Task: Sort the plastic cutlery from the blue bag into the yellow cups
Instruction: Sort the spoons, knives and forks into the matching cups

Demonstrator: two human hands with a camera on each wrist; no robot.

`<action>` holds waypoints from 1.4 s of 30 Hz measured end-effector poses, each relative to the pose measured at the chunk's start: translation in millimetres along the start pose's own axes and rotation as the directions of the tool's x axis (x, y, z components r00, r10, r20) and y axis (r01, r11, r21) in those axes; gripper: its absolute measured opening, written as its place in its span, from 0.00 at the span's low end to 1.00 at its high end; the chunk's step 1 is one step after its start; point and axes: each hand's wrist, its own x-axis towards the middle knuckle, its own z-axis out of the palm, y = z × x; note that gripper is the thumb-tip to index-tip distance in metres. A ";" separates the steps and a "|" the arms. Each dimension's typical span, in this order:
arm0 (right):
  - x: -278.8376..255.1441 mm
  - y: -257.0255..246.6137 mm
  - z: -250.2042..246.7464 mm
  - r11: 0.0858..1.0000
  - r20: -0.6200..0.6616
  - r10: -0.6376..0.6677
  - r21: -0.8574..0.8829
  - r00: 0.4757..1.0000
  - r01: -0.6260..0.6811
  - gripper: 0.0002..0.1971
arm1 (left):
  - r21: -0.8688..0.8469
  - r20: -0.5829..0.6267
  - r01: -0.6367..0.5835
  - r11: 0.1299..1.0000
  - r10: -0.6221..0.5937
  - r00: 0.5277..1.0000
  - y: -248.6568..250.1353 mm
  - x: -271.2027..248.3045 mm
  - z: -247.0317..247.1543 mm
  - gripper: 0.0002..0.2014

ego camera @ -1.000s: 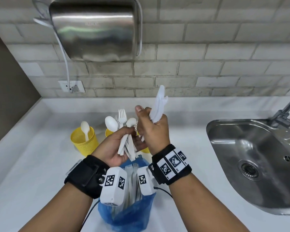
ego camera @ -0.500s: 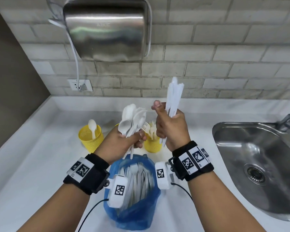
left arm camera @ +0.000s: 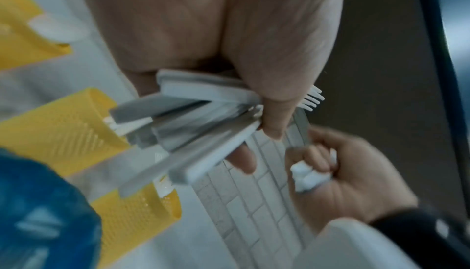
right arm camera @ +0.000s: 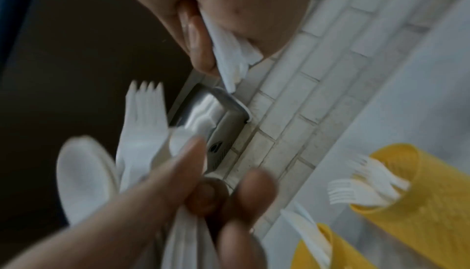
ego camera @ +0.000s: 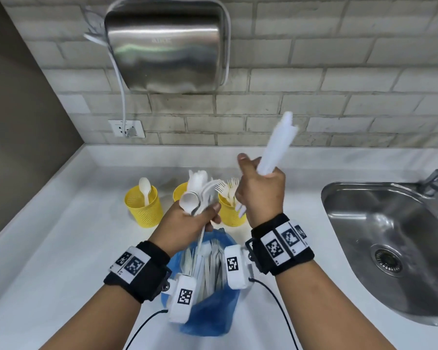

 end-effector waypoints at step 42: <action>-36.1 65.9 75.4 0.994 0.268 -0.062 -0.072 0.962 0.084 0.16 | -0.681 0.225 0.326 0.656 -0.237 0.945 -24.6 8.5 -73.9 0.15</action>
